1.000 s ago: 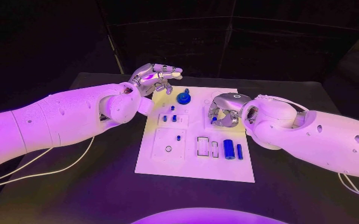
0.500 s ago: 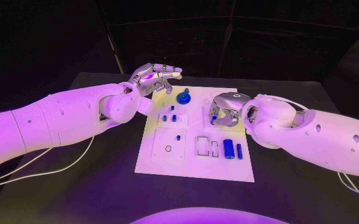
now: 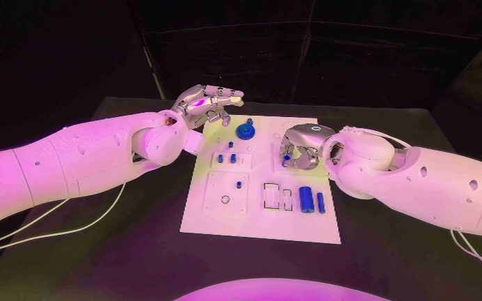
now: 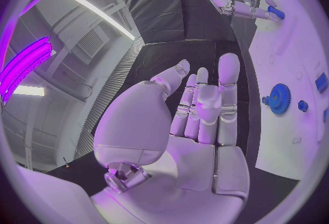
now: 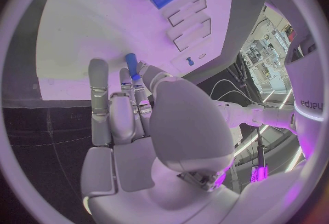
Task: Assemble the parts on the task board
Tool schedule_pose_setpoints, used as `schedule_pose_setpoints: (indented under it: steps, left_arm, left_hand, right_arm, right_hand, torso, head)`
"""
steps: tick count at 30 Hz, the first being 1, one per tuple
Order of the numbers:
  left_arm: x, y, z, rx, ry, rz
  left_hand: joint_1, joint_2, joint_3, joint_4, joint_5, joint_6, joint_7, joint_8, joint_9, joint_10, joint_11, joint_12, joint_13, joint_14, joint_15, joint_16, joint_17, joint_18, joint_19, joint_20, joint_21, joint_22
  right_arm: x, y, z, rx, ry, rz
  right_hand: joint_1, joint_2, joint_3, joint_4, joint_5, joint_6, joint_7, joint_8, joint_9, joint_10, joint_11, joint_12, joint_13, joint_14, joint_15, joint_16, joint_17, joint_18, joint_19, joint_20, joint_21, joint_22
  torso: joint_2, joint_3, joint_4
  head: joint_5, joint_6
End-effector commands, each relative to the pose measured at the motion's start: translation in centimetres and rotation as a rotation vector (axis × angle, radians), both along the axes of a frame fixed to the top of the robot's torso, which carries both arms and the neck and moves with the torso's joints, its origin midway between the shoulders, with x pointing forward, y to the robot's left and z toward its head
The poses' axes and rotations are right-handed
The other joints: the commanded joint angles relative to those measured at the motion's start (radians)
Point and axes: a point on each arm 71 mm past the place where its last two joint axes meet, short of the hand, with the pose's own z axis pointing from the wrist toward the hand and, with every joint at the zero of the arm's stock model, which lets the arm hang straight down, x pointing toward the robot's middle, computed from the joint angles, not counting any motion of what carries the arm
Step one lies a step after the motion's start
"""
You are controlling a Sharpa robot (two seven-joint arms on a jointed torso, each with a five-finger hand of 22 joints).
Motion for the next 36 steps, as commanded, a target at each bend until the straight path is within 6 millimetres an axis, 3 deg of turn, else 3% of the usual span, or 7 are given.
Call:
schedule_pose_setpoints:
  steps: [1,22,25,27,36]
  left_arm:
    - [0.0,-0.1,0.1,-0.009,-0.003,-0.010]
    - [0.1,-0.1,0.1,-0.007,-0.003,-0.007]
    - [0.1,-0.1,0.0,-0.007,-0.003,-0.006]
    - [0.1,-0.1,0.0,-0.007,-0.003,-0.006]
    - [0.2,-0.2,0.0,-0.007,-0.001,-0.008]
  left_hand:
    - [0.004,0.005,-0.004,0.000,0.003,-0.007,0.000,-0.005,-0.001,-0.004,-0.001,0.005,0.001,-0.003,0.005,0.006,-0.001,0.013,-0.002,0.005,-0.004,-0.001]
    - [0.005,0.008,-0.006,0.001,0.003,-0.008,0.001,-0.004,0.000,-0.006,-0.001,0.008,0.002,-0.003,0.006,0.007,-0.001,0.013,-0.002,0.006,-0.006,-0.003]
    - [0.005,0.010,-0.006,0.002,0.003,-0.009,0.001,-0.003,0.000,-0.007,-0.001,0.009,0.002,-0.004,0.006,0.007,-0.002,0.013,-0.002,0.006,-0.006,-0.003]
    - [0.005,0.010,-0.006,0.002,0.003,-0.009,0.001,-0.003,0.000,-0.007,0.000,0.009,0.002,-0.004,0.006,0.007,-0.002,0.013,-0.002,0.006,-0.006,-0.003]
    - [0.004,0.010,-0.007,0.003,0.003,-0.009,0.001,-0.003,0.000,-0.007,0.000,0.009,0.002,-0.004,0.006,0.008,-0.002,0.013,-0.002,0.006,-0.006,-0.003]
  right_arm:
    - [0.0,0.1,0.4,0.035,-0.038,0.007]
    - [-2.3,-0.7,2.2,0.197,-0.053,0.024]
    - [-3.0,0.0,2.5,0.231,-0.041,0.055]
    - [-3.6,0.8,2.8,0.256,-0.036,0.087]
    - [-5.0,4.4,3.5,0.304,-0.044,0.203]
  right_hand:
    - [0.017,0.008,0.013,-0.007,-0.006,0.010,0.000,0.008,0.001,0.013,-0.005,0.004,0.004,0.030,-0.010,0.006,0.005,0.000,0.008,-0.001,0.008,0.009]
    - [0.022,0.004,0.041,-0.035,0.004,0.021,0.000,0.011,0.001,0.031,-0.007,-0.001,0.005,0.034,-0.012,0.017,0.019,-0.005,0.019,-0.006,0.032,0.040]
    - [0.022,0.003,0.042,-0.036,0.005,0.021,0.001,0.011,0.000,0.031,-0.007,-0.001,0.005,0.034,-0.012,0.017,0.020,-0.005,0.019,-0.006,0.033,0.040]
    - [0.021,0.002,0.043,-0.038,0.008,0.021,0.001,0.011,0.000,0.031,-0.006,-0.002,0.005,0.034,-0.012,0.017,0.020,-0.005,0.018,-0.006,0.033,0.040]
    - [0.018,0.000,0.049,-0.043,0.016,0.019,0.002,0.009,-0.001,0.030,-0.005,-0.006,0.004,0.034,-0.011,0.019,0.021,-0.005,0.018,-0.006,0.037,0.043]
  torso:
    - [0.000,0.0005,0.0017]
    - [-0.001,-0.0002,0.0020]
    - [0.000,0.0004,0.0005]
    - [0.000,0.0007,0.0002]
    - [0.001,-0.0007,0.0028]
  head:
    - [0.000,-0.001]
    - [0.001,0.006]
    - [0.005,0.009]
    - [0.010,0.017]
    - [0.015,0.013]
